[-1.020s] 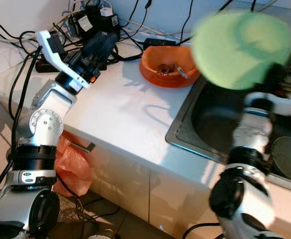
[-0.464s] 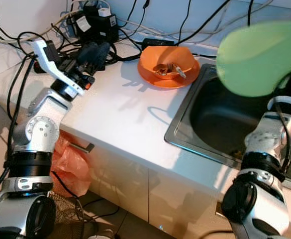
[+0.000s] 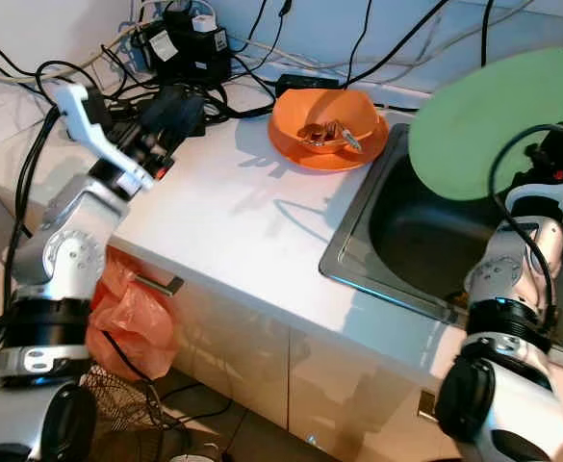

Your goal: Kitchen organization

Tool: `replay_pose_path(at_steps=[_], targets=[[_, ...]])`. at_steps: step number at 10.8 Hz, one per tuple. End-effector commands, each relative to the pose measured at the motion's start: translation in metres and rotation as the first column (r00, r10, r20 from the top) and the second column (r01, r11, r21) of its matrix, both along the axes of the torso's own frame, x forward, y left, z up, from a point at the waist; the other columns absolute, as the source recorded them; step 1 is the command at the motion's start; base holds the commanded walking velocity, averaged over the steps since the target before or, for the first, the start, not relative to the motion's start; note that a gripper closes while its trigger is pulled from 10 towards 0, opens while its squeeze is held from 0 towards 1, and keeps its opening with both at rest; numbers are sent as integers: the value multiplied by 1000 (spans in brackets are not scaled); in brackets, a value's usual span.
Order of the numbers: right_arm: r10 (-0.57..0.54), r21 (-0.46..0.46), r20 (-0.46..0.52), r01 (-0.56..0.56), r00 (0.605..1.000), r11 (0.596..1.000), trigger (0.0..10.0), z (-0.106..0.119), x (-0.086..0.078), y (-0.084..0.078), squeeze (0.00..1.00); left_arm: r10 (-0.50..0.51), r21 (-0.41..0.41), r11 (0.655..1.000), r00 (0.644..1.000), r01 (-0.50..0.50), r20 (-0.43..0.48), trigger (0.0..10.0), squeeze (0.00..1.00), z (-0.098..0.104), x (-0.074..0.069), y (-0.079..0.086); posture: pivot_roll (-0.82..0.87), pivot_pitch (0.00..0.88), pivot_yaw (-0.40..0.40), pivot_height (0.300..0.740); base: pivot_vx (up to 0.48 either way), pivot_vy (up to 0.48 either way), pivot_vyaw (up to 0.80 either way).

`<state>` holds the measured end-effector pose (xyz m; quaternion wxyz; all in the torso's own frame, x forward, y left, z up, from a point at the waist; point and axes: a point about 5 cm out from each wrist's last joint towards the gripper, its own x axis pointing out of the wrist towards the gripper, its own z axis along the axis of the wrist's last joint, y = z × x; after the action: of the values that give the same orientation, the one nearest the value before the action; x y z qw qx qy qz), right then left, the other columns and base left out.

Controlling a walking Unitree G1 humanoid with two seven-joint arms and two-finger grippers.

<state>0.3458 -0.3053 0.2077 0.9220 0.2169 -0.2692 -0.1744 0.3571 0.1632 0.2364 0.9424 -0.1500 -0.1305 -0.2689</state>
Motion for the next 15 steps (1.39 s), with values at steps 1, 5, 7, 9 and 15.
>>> replay_pose_path(at_steps=[1,5,7,9,15], targets=[[-26,-85,3,27,1000,996,10000,10,-1,-1,0,29,76,997,1000,-29,-7,10000,0,-5,1,-1,88,0,6,740,0,0,0],[-115,-359,-210,33,971,933,10000,-4,-2,-2,0,36,117,993,999,-32,-32,10000,0,-16,-3,-3,88,5,10,740,0,0,0],[-137,-400,-271,18,953,916,10000,-13,-4,-3,0,43,126,991,998,-38,-38,10000,0,-19,-4,-2,88,5,10,740,0,0,0],[-120,-476,-411,-100,904,874,10000,-32,1,6,0,46,138,990,998,-39,-50,10000,0,-23,-4,-2,79,8,14,740,0,0,0],[27,-351,-829,-557,558,753,10000,-124,-5,53,0,80,144,988,989,-62,-122,10000,0,-50,-8,0,82,0,9,740,0,0,0]])
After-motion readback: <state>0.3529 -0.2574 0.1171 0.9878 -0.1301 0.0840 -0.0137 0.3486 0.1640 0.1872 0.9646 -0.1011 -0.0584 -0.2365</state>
